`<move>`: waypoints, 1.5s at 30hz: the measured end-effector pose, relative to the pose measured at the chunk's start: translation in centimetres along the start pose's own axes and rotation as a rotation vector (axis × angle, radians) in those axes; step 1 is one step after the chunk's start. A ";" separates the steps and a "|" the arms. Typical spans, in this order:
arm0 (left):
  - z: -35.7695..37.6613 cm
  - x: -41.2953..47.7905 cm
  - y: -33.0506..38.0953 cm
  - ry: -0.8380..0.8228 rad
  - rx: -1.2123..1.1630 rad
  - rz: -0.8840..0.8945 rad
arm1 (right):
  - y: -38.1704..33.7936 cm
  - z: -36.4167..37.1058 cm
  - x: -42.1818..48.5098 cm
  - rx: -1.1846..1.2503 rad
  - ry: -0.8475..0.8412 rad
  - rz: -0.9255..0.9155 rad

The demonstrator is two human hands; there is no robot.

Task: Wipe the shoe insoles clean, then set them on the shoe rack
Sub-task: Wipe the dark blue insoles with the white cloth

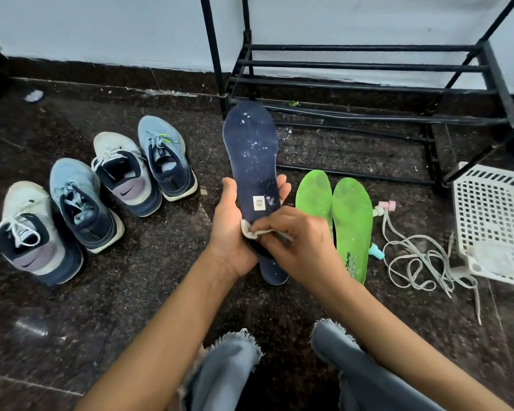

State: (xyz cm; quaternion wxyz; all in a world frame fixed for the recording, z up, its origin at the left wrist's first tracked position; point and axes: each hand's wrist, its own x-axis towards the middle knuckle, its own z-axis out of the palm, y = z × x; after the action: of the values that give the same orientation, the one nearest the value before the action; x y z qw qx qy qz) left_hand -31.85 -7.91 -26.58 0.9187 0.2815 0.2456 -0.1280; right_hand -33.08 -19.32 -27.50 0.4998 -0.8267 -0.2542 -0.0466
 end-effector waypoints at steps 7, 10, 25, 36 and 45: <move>-0.2 -0.3 -0.4 0.012 -0.008 -0.024 | 0.4 -0.2 0.2 -0.064 -0.008 -0.053; -0.1 0.0 0.1 -0.005 -0.008 -0.007 | 0.2 0.0 0.3 -0.033 0.008 -0.046; -0.5 1.5 1.5 -0.038 -0.024 0.049 | 0.8 0.4 0.2 -0.061 -0.010 -0.038; -0.6 1.6 1.6 -0.033 -0.043 0.080 | 0.9 -0.2 0.4 -0.126 -0.114 -0.073; -0.1 1.6 1.4 -0.045 -0.045 0.100 | 0.7 -0.2 0.0 -0.095 -0.040 -0.018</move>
State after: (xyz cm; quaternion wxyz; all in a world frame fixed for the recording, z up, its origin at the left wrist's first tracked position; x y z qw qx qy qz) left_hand -30.03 -6.84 -26.88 0.9355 0.2696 0.2132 -0.0824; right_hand -32.73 -19.78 -28.00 0.4545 -0.8478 -0.2692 -0.0467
